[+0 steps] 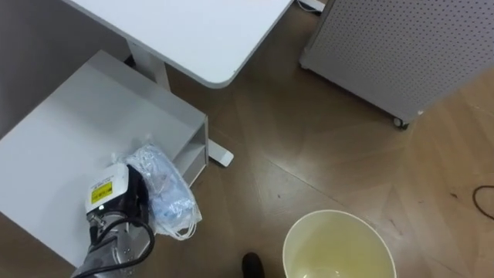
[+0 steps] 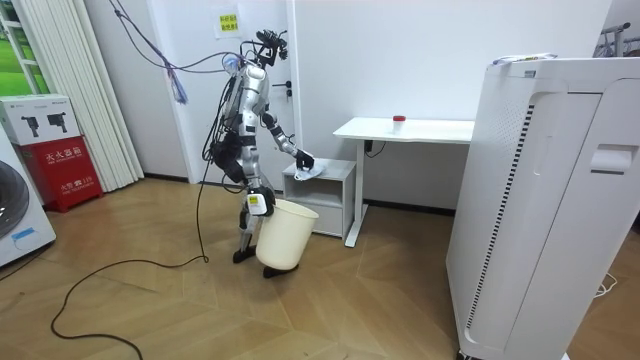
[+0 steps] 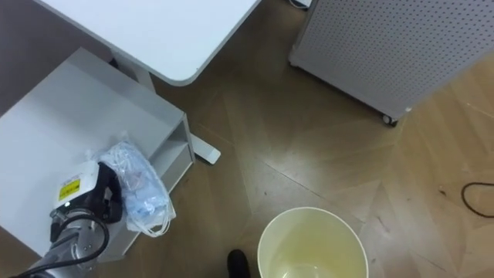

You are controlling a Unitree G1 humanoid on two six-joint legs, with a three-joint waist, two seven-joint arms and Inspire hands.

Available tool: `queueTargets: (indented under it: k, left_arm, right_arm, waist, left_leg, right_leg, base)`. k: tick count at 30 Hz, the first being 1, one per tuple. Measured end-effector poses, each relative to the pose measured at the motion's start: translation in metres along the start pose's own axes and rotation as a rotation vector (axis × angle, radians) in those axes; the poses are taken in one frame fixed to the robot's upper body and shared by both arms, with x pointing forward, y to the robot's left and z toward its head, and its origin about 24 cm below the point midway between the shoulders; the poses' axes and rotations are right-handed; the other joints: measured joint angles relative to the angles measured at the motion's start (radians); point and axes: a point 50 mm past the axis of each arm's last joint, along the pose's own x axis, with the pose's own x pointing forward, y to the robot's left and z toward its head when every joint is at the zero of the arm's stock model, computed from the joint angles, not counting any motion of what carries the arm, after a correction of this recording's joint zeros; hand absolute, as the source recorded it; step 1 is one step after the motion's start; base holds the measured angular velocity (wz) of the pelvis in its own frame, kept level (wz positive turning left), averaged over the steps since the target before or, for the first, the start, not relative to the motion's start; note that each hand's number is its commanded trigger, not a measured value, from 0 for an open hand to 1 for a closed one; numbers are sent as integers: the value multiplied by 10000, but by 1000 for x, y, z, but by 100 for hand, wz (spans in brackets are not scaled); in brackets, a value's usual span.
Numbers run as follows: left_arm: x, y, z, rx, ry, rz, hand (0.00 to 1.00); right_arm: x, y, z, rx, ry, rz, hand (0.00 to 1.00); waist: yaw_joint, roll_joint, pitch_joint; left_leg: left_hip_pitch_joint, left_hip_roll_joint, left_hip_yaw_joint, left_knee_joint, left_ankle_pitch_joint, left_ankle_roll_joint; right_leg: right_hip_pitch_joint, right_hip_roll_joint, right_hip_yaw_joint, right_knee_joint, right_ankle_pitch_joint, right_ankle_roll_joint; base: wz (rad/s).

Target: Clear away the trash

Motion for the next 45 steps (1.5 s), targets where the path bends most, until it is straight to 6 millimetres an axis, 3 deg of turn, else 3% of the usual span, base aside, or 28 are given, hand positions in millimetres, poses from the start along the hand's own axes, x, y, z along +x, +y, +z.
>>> queueTargets:
  k: [11, 17, 25, 29, 30, 31, 34, 45]
  left_arm:
    - [2, 3, -6, 297, -133, -35, 100]
    - [2, 7, 1, -1245, -239, 495, 100]
    - [-18, -12, 42, -3913, -1405, 512, 100]
    - [-42, -42, 61, -4777, -1635, -755, 100]
    - [-48, -49, 65, -4816, -1782, -1141, 100]
    - [-53, -55, 68, -4793, -1942, -1518, 100]
    - [-62, -63, 79, -4883, -2320, -2060, 100]
    - [-91, -83, 98, -5104, -3222, -3789, 100]
  right_arm:
    - [1, 7, 4, -152, -238, 185, 100]
    - [1, 13, 10, -731, -799, 402, 100]
    - [4, 36, 24, -2048, -1745, 993, 100]
    - [6, 58, 25, -2609, -1935, 1580, 100]
    - [6, 63, 24, -2828, -1920, 1758, 100]
    - [5, 67, 22, -3145, -1897, 1941, 100]
    - [5, 72, 18, -3604, -1787, 2150, 100]
    - [5, 80, 7, -4087, -1494, 2387, 100]
  waist:
    - [22, -65, -29]
    - [149, -32, -22]
    - [765, 35, -53]
    - [913, 40, -109]
    - [953, 27, -150]
    - [1013, 26, -242]
    - [1160, 29, -357]
    - [1162, 32, -391]
  left_leg:
    - [10, 8, 21, 14, 0, 1]
    - [191, 36, 5, -6, 3, -3]
    - [368, -4, -17, -168, 39, 9]
    - [523, -13, -26, -192, 47, 6]
    - [569, -29, -20, -214, 49, 10]
    - [571, -29, -14, -209, 50, 11]
    - [590, -35, -17, -205, 68, 17]
    - [705, -32, 7, -253, 127, 58]
  right_leg:
    - [15, 10, 16, -6, 5, 5]
    - [249, 15, -36, -85, 7, 3]
    - [455, -23, -99, -225, 40, 10]
    - [617, -30, -121, -221, 38, 12]
    - [644, -42, -116, -221, 35, 16]
    - [643, -44, -115, -221, 35, 16]
    - [674, -44, -106, -235, 37, 17]
    - [904, -35, -100, -533, 252, 50]
  base:
    - [0]
    - [0]
    - [0]
    - [1]
    - [0]
    - [0]
    - [0]
    - [-1]
